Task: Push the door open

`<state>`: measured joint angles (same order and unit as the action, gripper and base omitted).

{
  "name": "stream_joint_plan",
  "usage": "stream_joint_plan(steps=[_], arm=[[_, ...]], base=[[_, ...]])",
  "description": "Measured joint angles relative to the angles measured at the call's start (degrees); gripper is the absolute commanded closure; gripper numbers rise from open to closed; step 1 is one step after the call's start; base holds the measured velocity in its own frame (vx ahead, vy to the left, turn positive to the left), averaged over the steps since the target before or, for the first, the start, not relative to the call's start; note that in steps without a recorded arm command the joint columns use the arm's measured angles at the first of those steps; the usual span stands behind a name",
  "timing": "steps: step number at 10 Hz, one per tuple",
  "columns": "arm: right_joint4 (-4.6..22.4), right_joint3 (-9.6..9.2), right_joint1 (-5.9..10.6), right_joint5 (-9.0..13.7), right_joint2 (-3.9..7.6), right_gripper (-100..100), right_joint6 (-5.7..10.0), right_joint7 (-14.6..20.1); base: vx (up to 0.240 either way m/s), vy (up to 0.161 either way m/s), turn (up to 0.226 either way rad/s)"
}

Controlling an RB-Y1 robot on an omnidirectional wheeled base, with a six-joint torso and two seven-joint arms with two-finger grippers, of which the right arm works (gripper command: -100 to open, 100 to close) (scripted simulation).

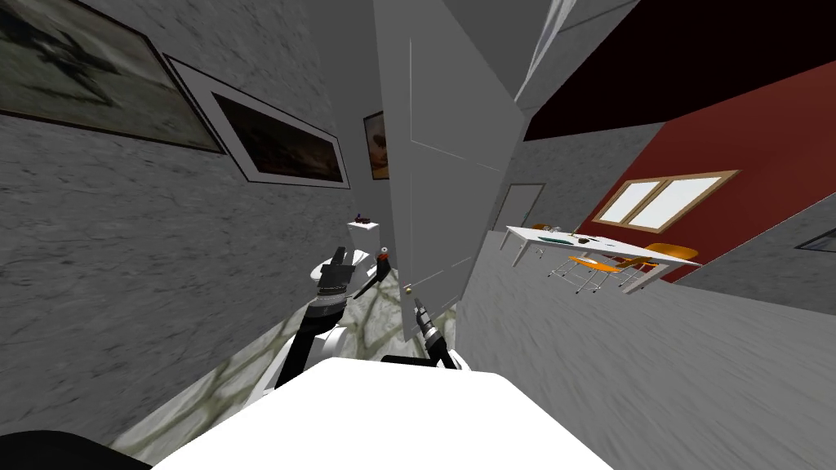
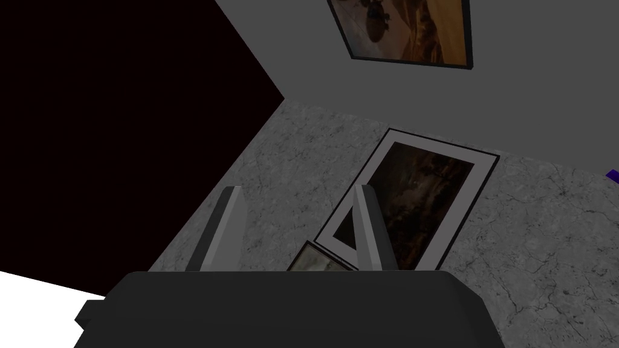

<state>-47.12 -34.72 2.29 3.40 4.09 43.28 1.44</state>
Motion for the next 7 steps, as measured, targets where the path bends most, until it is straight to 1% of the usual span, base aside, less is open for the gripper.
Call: stream_joint_plan(steps=[1, 3, 4, 5, 7], arm=[[0.2, 0.16, 0.03, 0.0, -0.11, -100, 0.26, -0.1], [0.7, 0.47, 0.09, 0.0, -0.41, -100, 0.76, -0.3], [0.9, 0.61, 0.1, 0.1, -0.66, -100, 1.03, -0.4], [1.0, 0.61, 0.02, 0.1, -0.67, 100, 1.15, -0.4], [0.9, 0.62, 0.17, 0.1, -0.69, 100, 0.99, -0.4]], base=[[0.227, 0.152, 0.038], [0.17, 0.138, 0.022], [0.073, 0.047, -0.014], [-0.016, -0.006, 0.009], [-0.022, -0.016, 0.009]])
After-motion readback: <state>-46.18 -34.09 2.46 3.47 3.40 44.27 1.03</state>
